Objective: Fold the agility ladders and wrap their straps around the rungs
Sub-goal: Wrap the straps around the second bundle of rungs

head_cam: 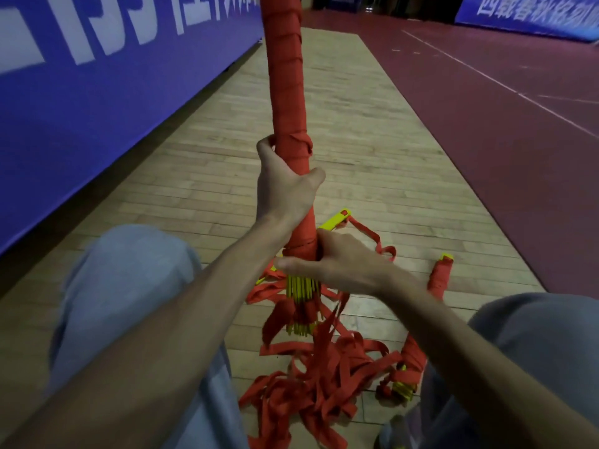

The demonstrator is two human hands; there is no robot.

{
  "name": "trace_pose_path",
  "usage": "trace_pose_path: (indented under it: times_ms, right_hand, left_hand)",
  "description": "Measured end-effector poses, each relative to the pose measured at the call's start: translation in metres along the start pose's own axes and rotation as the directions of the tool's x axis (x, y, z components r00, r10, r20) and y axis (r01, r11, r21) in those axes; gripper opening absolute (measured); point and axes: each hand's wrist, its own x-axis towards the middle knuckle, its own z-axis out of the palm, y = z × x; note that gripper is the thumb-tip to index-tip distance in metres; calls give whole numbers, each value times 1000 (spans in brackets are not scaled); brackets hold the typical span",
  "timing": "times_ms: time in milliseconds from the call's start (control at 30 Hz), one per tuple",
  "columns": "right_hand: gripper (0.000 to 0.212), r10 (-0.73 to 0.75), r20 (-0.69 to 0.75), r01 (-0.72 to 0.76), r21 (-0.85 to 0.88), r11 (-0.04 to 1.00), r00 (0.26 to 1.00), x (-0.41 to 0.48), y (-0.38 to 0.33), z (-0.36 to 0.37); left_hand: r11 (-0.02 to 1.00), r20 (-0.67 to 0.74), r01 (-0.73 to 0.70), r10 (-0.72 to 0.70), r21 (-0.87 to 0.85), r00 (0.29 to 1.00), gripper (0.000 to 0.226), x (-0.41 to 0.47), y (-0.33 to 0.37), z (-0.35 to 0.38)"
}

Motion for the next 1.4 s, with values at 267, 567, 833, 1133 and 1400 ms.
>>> trace_pose_path:
  times_ms: [267,567,833,1133,1400]
  right_hand:
    - [16,-15,-194,48,166,985,981,-2,-5,16]
    - [20,-179,-38,140,785,603,983,-20,-8,-18]
    - [108,-121,180,-34,676,736,976,-20,-7,-21]
    - [46,-94,238,26,273,962,967,-11,1,-27]
    - [56,-44,-421,-72,-256,964,906,-7,-8,20]
  left_hand:
    - [965,194,121,-77,-231,978,67,0,10,-6]
    - [788,447,338,-90,-514,890,34,-4,30,-19]
    - [657,620,536,-130,-531,774,16,-10,29,-14]
    - [994,78,86,-81,-67,994,57,0,11,-6]
    - [998,-67,-54,56,33,996,68,2,11,-4]
